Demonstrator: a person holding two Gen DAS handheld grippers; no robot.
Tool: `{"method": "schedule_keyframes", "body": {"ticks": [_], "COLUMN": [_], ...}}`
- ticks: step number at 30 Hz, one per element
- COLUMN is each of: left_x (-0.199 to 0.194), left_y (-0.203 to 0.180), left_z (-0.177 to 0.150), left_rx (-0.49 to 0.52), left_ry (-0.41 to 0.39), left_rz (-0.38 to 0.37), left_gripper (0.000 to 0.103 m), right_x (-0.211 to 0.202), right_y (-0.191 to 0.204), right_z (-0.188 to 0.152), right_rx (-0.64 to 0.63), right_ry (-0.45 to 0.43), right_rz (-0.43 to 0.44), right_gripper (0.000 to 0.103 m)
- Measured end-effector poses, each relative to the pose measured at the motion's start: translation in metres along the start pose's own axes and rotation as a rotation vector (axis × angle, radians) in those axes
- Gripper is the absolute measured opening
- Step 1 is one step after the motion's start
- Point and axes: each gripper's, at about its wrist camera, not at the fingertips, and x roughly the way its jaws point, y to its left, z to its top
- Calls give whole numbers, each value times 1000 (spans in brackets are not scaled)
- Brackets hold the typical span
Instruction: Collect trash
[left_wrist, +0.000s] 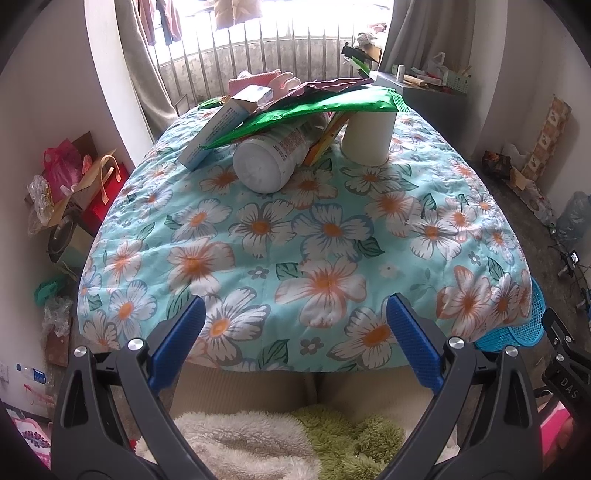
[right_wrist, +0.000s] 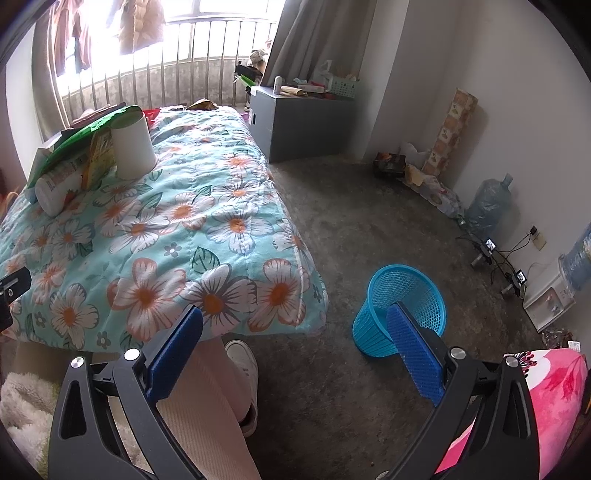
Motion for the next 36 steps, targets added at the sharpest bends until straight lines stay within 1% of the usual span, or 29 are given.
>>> {"method": "schedule_keyframes", "body": {"ticks": [29, 36], "left_x": [2, 2], "left_y": [1, 1], "left_z": [-1, -1], "left_rx": [0, -3], "left_ry": [9, 9], "left_rz": [4, 3], "left_gripper": [94, 94], "right_x": [0, 1], "right_y": [0, 6], "right_z": [0, 2], "right_rx": [0, -14], "right_ry": [2, 8], "right_rz": [1, -1], "right_gripper": [97, 97]}}
